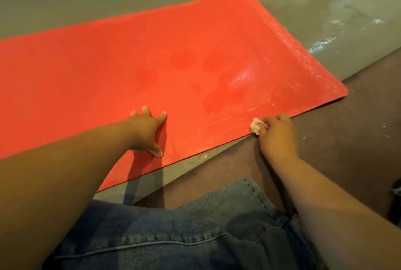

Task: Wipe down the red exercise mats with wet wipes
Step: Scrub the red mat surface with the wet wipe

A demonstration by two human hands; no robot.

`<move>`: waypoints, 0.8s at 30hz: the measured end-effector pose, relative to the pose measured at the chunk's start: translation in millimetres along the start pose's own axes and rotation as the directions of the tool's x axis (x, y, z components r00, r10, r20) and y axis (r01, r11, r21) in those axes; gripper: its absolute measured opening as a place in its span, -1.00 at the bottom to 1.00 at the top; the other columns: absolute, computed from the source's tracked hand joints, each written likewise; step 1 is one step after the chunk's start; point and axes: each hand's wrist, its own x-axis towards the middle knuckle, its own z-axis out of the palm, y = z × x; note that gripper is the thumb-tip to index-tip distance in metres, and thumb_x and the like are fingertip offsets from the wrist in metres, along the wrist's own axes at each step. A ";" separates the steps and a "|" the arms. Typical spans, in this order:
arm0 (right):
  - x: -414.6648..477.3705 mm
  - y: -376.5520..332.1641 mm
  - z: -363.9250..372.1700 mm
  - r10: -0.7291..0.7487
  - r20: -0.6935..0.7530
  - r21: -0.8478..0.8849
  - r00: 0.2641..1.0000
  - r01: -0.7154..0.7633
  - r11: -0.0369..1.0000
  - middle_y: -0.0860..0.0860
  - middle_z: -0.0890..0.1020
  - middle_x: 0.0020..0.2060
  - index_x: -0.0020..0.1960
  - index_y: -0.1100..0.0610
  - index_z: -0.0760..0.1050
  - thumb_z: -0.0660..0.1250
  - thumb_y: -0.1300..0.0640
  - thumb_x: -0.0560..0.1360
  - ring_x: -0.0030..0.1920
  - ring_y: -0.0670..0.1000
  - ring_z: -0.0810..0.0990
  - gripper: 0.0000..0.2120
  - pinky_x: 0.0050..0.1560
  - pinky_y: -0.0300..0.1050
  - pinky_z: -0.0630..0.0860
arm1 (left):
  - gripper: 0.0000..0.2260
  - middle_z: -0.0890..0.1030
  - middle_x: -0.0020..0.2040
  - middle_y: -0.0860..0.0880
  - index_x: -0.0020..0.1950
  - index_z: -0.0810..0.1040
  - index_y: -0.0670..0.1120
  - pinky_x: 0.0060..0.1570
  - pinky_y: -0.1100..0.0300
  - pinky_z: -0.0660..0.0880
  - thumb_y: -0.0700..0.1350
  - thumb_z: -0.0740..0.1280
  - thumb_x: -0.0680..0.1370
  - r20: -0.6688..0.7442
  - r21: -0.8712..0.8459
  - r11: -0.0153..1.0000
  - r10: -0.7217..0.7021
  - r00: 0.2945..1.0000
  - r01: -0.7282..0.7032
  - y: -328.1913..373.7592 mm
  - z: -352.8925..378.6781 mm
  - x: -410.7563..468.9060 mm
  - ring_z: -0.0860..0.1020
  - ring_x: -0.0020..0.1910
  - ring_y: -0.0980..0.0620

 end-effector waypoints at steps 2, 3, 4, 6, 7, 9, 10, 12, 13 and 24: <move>-9.7 -16.2 13.1 -0.019 0.021 -0.031 1.000 0.019 0.999 0.14 0.50 0.02 0.06 0.22 0.58 0.25 0.25 0.52 0.09 0.14 0.47 -0.82 -0.04 -0.27 0.26 | 0.14 -0.22 0.53 -0.29 0.54 -0.29 0.10 0.37 -0.15 0.21 0.24 0.51 0.30 0.007 -0.002 1.000 -0.005 1.000 0.005 1.9 -2.7 0.3 -0.01 0.47 -0.44; -20.7 -32.2 26.0 -0.082 0.065 -0.045 0.995 0.085 0.995 0.16 0.52 0.00 0.05 0.25 0.58 0.25 0.22 0.52 0.11 0.15 0.46 -0.81 0.07 -0.23 0.29 | 0.15 -0.22 0.53 -0.29 0.54 -0.29 0.10 0.38 -0.15 0.22 0.24 0.52 0.30 0.010 -0.001 1.000 -0.008 1.000 0.008 2.2 -3.5 0.1 0.00 0.47 -0.44; -32.3 -49.3 37.2 -0.165 0.095 -0.045 0.982 0.169 0.985 0.16 0.53 -0.01 0.04 0.27 0.57 0.24 0.16 0.52 0.12 0.17 0.43 -0.77 0.21 -0.14 0.27 | 0.15 -0.22 0.53 -0.29 0.54 -0.29 0.10 0.38 -0.16 0.22 0.24 0.52 0.29 0.013 0.001 1.000 -0.010 1.000 0.010 2.3 -3.3 0.0 0.00 0.47 -0.44; -44.6 -65.4 47.4 -0.254 0.126 0.009 0.959 0.255 0.967 0.15 0.50 0.03 0.10 0.25 0.51 0.24 0.09 0.52 0.12 0.17 0.40 -0.73 0.32 0.01 0.25 | 0.15 -0.21 0.53 -0.29 0.54 -0.29 0.10 0.39 -0.16 0.22 0.25 0.52 0.29 0.013 0.003 1.000 -0.013 1.000 0.013 2.2 -1.1 1.0 0.01 0.47 -0.44; -40.5 -62.2 44.1 -0.268 0.112 0.029 0.957 0.266 0.963 0.15 0.47 0.05 0.14 0.24 0.47 0.24 0.15 0.52 0.09 0.16 0.42 -0.76 0.28 0.03 0.30 | 0.15 -0.21 0.53 -0.30 0.54 -0.29 0.10 0.40 -0.16 0.22 0.25 0.52 0.29 0.012 0.008 1.000 -0.011 1.000 0.011 1.9 -0.6 2.3 0.01 0.46 -0.44; -23.9 -38.7 29.4 -0.242 0.065 0.036 0.968 0.240 0.970 0.20 0.44 0.06 0.15 0.28 0.45 0.22 0.32 0.49 -0.02 0.15 0.45 -0.77 0.11 0.02 0.41 | 0.16 -0.20 0.53 -0.30 0.54 -0.29 0.10 0.39 -0.15 0.23 0.26 0.51 0.28 0.010 0.016 1.000 -0.006 1.000 0.006 0.8 0.9 4.4 0.03 0.46 -0.44; -14.5 -22.3 20.4 -0.211 0.028 0.008 0.977 0.211 0.978 0.25 0.44 0.05 0.11 0.32 0.46 0.23 0.38 0.48 -0.05 0.20 0.47 -0.79 0.05 0.04 0.42 | 0.17 -0.20 0.53 -0.30 0.54 -0.29 0.10 0.38 -0.15 0.25 0.27 0.51 0.27 0.009 0.017 1.000 -0.005 1.000 0.005 0.2 0.9 5.3 0.05 0.46 -0.44; 3.7 9.5 1.5 -0.005 -0.065 0.016 0.998 0.006 1.000 0.30 0.42 0.08 0.07 0.34 0.49 0.25 0.32 0.49 -0.06 0.31 0.49 -0.83 0.04 0.10 0.43 | 0.18 -0.19 0.53 -0.30 0.54 -0.29 0.11 0.36 -0.14 0.27 0.28 0.52 0.25 0.002 0.020 1.000 -0.005 1.000 0.005 0.2 0.0 7.3 0.07 0.46 -0.43; 11.2 18.2 -6.4 0.160 -0.098 0.072 0.982 -0.153 0.986 0.28 0.40 0.13 0.09 0.30 0.48 0.25 0.24 0.51 -0.04 0.32 0.50 -0.81 0.07 0.10 0.44 | 0.19 -0.19 0.53 -0.30 0.54 -0.30 0.11 0.35 -0.13 0.27 0.29 0.52 0.25 -0.002 0.027 1.000 -0.006 1.000 0.006 0.2 -0.8 8.1 0.08 0.46 -0.43; 14.9 60.6 -30.8 0.555 -0.167 -0.062 0.815 -0.570 0.819 0.18 0.29 0.30 0.24 0.05 0.41 0.26 0.17 0.49 0.23 0.32 0.30 -0.68 0.23 0.16 0.36 | 0.19 -0.17 0.53 -0.32 0.54 -0.29 0.10 0.37 -0.11 0.25 0.28 0.52 0.24 -0.004 0.043 0.999 -0.005 1.000 0.005 -1.4 0.4 9.6 0.12 0.44 -0.44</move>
